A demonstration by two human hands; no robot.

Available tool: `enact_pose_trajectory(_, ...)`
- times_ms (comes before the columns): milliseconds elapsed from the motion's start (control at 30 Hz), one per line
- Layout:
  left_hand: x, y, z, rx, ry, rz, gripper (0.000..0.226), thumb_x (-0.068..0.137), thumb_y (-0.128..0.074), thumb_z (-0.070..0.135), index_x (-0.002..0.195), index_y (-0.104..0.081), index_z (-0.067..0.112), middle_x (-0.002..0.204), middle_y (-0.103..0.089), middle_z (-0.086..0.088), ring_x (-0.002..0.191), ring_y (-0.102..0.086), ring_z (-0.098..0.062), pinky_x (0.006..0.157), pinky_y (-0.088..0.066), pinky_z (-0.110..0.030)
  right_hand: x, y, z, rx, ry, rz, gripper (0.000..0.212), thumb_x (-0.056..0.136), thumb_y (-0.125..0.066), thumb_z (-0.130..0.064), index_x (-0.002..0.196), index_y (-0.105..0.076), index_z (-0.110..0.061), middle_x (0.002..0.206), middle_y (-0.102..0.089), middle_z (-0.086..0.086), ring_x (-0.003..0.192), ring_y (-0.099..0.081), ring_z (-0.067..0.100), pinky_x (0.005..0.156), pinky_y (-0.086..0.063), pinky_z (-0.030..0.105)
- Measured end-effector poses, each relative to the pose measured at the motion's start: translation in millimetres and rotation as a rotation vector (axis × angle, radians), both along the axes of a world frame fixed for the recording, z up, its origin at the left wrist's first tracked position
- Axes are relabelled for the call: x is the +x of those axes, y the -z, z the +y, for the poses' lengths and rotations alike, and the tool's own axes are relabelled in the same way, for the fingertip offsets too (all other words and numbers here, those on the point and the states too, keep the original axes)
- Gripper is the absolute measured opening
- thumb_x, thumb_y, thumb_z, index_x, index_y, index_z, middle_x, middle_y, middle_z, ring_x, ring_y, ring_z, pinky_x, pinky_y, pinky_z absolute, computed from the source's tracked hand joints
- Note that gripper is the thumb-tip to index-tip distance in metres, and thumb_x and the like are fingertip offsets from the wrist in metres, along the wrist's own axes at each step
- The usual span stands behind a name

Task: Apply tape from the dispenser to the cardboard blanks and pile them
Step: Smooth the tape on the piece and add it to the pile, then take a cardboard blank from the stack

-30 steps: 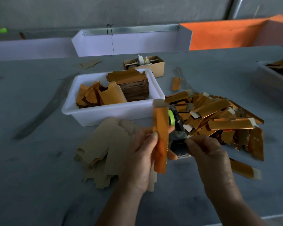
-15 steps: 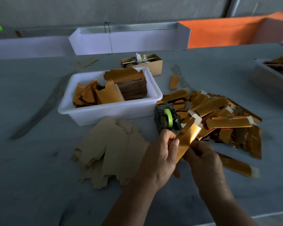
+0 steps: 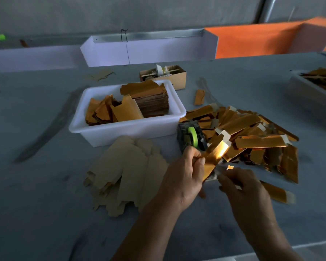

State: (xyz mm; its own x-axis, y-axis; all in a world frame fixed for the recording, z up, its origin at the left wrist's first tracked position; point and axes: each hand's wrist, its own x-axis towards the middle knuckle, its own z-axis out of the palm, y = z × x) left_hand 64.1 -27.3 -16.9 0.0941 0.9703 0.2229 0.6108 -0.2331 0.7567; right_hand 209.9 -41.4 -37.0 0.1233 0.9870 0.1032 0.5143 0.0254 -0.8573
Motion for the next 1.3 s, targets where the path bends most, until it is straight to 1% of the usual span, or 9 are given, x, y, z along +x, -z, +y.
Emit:
enact_pose_trajectory(167,3,7,-4,0.067,-0.012,0.089,0.009,0.101,-0.039,0.034,0.099,-0.043,0.027,0.062,-0.044,0.014,0.051,-0.046,-0.001,0.045,-0.035,-0.010,5,0,0,-0.162,0.076,0.310,0.015,0.086,-0.061,-0.008,0.075,-0.064,-0.016,0.086,-0.064,0.011,0.082,-0.064,0.027,0.079,-0.054,0.045)
enact_pose_trajectory(333,-1,-4,-11,0.072,-0.028,-0.034,0.017,0.101,-0.039,0.032,0.103,-0.051,0.019,0.064,-0.057,0.007,0.054,-0.054,-0.004,0.050,-0.044,-0.019,-5,7,6,-0.203,0.065,0.198,0.015,0.087,-0.062,-0.009,0.073,-0.063,-0.005,0.078,-0.062,0.022,0.080,-0.057,0.042,0.074,-0.048,0.052)
enact_pose_trajectory(400,-12,-22,-17,0.279,-0.164,-0.172,0.016,0.100,-0.039,0.035,0.098,-0.051,0.026,0.069,-0.069,0.008,0.058,-0.063,-0.001,0.047,-0.046,-0.020,-3,9,6,-0.168,0.057,0.158,0.017,0.086,-0.063,-0.010,0.069,-0.062,-0.007,0.070,-0.060,0.017,0.069,-0.054,0.035,0.065,-0.046,0.046)
enact_pose_trajectory(500,-45,-40,-20,0.579,-0.448,-0.283,0.006,0.098,-0.040,0.036,0.094,-0.044,0.038,0.069,-0.062,0.022,0.058,-0.059,0.008,0.045,-0.038,-0.009,1,13,2,-0.124,0.039,0.173,0.024,0.084,-0.065,-0.011,0.062,-0.057,-0.011,0.059,-0.049,0.003,0.057,-0.042,0.018,0.055,-0.034,0.035)
enact_pose_trajectory(667,-34,-19,-15,0.281,-0.311,-0.273,0.017,0.100,-0.040,0.033,0.092,-0.048,0.020,0.064,-0.056,-0.003,0.060,-0.055,-0.003,0.048,-0.041,-0.017,2,13,-2,-0.135,0.029,0.245,0.016,0.083,-0.067,-0.014,0.068,-0.063,-0.012,0.069,-0.055,0.006,0.066,-0.049,0.020,0.060,-0.037,0.033)
enact_pose_trajectory(800,-15,-1,-7,-0.005,-0.212,-0.512,0.027,0.090,-0.045,0.048,0.094,-0.057,0.024,0.084,-0.068,-0.005,0.079,-0.064,-0.018,0.066,-0.051,-0.036,2,13,-3,-0.143,0.026,0.235,0.014,0.083,-0.067,-0.015,0.070,-0.065,-0.014,0.072,-0.056,0.005,0.068,-0.049,0.017,0.062,-0.037,0.032)
enact_pose_trajectory(933,-10,8,3,0.037,-0.083,-0.254,0.016,0.096,-0.043,0.043,0.089,-0.050,0.030,0.064,-0.050,0.011,0.060,-0.050,0.000,0.051,-0.037,-0.015,0,14,-2,-0.147,0.030,0.218,0.014,0.083,-0.067,-0.014,0.069,-0.065,-0.017,0.071,-0.056,0.004,0.066,-0.048,0.016,0.059,-0.036,0.031)
enact_pose_trajectory(1100,-10,17,13,0.079,-0.055,-0.044,0.024,0.100,-0.036,0.032,0.102,-0.052,0.015,0.057,-0.037,0.011,0.058,-0.050,0.008,0.049,-0.036,-0.009,1,15,-2,-0.122,0.023,0.172,0.015,0.083,-0.067,-0.016,0.069,-0.064,-0.020,0.078,-0.058,0.003,0.069,-0.052,0.015,0.060,-0.037,0.029)
enact_pose_trajectory(1300,-4,23,6,0.281,-0.137,0.071,0.017,0.095,-0.049,0.021,0.100,-0.061,0.009,0.066,-0.051,0.017,0.057,-0.047,0.011,0.047,-0.028,0.004,-1,17,2,-0.084,0.017,0.035,0.014,0.084,-0.066,-0.014,0.072,-0.062,-0.021,0.087,-0.057,0.003,0.077,-0.056,0.013,0.063,-0.042,0.026)
